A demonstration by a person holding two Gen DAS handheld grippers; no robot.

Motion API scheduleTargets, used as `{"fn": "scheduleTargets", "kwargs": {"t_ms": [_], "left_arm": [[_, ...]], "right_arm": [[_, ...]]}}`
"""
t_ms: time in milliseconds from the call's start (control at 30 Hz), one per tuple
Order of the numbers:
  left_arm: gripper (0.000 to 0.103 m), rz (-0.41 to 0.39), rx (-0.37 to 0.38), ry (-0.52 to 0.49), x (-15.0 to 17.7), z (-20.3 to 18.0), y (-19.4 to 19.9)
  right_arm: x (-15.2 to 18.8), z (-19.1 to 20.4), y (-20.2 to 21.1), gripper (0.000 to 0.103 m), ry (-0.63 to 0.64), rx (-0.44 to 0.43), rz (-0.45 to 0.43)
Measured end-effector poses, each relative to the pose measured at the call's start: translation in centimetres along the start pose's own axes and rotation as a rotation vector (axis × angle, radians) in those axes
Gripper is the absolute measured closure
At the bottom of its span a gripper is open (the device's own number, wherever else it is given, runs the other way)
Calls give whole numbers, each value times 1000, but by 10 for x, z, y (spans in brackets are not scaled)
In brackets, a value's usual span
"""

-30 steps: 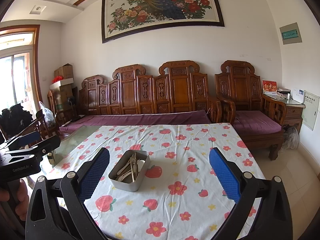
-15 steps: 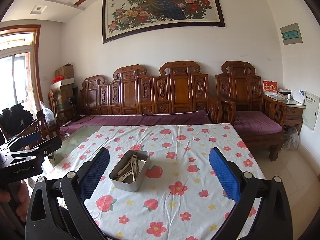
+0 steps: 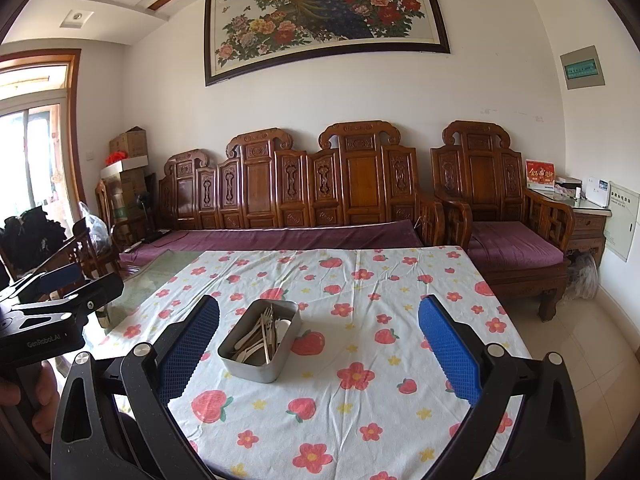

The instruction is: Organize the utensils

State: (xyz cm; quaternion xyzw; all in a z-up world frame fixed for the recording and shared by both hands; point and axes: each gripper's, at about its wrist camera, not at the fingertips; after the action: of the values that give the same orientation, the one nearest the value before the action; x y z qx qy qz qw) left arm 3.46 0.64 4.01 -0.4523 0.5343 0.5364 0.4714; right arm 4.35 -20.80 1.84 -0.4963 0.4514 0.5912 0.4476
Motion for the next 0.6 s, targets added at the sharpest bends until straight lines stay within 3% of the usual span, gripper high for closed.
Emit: {"fn": "scheduleTargets", "kwargs": {"t_ms": [600], "left_arm": [[8, -1, 0, 1, 0, 0, 0]], "right_arm": [[0, 0, 0, 3, 0, -1, 2]]}}
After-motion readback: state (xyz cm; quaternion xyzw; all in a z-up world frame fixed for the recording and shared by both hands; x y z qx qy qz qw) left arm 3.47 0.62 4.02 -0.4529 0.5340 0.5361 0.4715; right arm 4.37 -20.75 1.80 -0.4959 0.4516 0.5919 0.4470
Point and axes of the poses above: each gripper's, at about its wrist camera, not at the fingertips, and y roughly against the way its jaws point, z to its left, x to its underside, and after that the axes turned 15 degrees about -z, right-handed
